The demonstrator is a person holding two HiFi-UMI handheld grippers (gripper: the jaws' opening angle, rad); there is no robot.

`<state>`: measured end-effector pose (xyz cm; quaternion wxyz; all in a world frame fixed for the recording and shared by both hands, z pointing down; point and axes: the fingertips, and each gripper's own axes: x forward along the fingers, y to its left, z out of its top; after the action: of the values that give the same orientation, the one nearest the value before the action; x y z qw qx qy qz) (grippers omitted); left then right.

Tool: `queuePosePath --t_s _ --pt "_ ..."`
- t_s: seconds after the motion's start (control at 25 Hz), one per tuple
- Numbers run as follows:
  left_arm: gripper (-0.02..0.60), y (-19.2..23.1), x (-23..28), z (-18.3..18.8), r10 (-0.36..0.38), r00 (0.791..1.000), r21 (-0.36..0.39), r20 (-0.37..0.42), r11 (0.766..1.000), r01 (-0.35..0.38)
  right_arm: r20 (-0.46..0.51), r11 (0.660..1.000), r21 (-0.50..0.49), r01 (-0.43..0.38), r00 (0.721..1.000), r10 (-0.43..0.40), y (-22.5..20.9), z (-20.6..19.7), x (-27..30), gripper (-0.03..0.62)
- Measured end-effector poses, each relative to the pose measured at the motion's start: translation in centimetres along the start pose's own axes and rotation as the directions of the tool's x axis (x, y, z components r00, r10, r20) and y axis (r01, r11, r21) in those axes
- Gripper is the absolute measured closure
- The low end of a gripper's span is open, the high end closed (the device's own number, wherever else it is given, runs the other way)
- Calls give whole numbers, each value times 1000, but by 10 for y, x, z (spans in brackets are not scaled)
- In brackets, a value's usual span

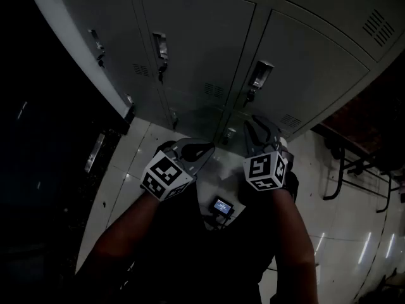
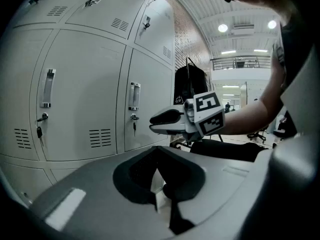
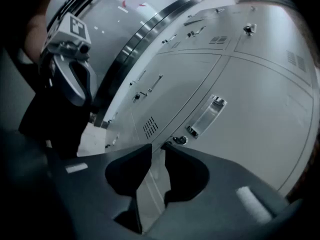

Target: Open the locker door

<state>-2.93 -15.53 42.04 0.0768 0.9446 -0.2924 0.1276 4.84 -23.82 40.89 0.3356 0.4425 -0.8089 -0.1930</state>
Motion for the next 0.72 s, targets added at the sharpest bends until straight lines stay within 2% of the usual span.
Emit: queuePosePath --t_s 0.04,0.12,0.24,0.32,0.4,0.48,0.6,0.72 --pt "570 1 -1 0 -2 1000 2 1 1000 2 -36 996 -81 39 998 -42 -6 0 6 508" --pt "571 3 -2 1 -5 1000 4 4 1000 5 -95 965 -242 99 988 -125 -17 1 19 508" --pt "571 3 -3 1 -7 1000 4 8 1000 7 -144 888 -440 132 966 -215 -27 3 38 486" --pt "571 3 -3 1 -9 1000 4 10 1000 9 -163 843 -521 130 955 -248 -29 4 48 469" --pt "571 2 -3 2 -10 1000 4 12 1000 10 -181 809 -575 125 944 -275 -31 2 56 462" --pt "571 3 -4 2 -9 1000 4 13 1000 9 -200 793 -596 121 935 -293 -32 -1 63 465" --pt "571 3 -5 1 -7 1000 2 13 1000 7 -200 807 -574 139 932 -303 -35 -1 63 550" --pt "571 4 -6 1 -6 1000 3 15 1000 6 -175 814 -561 151 939 -295 -29 2 54 551"
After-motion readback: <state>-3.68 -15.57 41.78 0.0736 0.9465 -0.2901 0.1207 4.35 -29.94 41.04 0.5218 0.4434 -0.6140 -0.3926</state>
